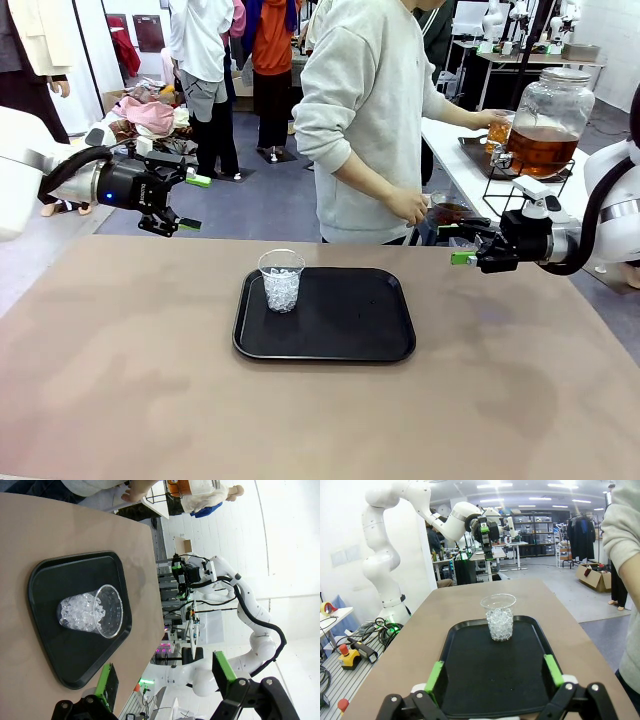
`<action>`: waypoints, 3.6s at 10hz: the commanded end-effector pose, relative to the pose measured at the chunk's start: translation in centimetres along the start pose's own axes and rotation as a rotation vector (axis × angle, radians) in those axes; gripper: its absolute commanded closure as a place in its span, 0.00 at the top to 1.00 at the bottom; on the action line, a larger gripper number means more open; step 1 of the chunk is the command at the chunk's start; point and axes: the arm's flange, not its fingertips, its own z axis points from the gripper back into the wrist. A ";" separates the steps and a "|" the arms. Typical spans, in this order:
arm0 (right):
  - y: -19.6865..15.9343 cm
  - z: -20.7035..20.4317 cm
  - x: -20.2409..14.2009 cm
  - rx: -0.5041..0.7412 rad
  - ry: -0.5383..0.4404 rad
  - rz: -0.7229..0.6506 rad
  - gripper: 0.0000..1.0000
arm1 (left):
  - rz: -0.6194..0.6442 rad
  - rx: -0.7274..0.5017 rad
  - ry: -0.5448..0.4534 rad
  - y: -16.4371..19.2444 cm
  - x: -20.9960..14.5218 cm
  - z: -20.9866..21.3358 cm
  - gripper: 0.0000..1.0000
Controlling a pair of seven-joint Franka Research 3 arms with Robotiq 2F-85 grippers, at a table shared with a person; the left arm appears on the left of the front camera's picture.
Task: Pour the drink into the iced cup.
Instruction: Pick up the iced cup indicated by the human and present it to them.
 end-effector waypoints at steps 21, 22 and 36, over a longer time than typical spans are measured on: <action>-0.2 0.0 0.3 0.002 0.002 0.001 1.00 | -0.003 0.002 -0.003 -0.1 0.0 0.0 1.00; -0.2 0.0 0.3 0.002 0.002 0.001 1.00 | -0.003 0.002 -0.003 -0.1 0.0 0.0 1.00; -0.2 0.0 0.3 0.002 0.002 0.001 1.00 | -0.003 0.002 -0.003 -0.1 0.0 0.0 1.00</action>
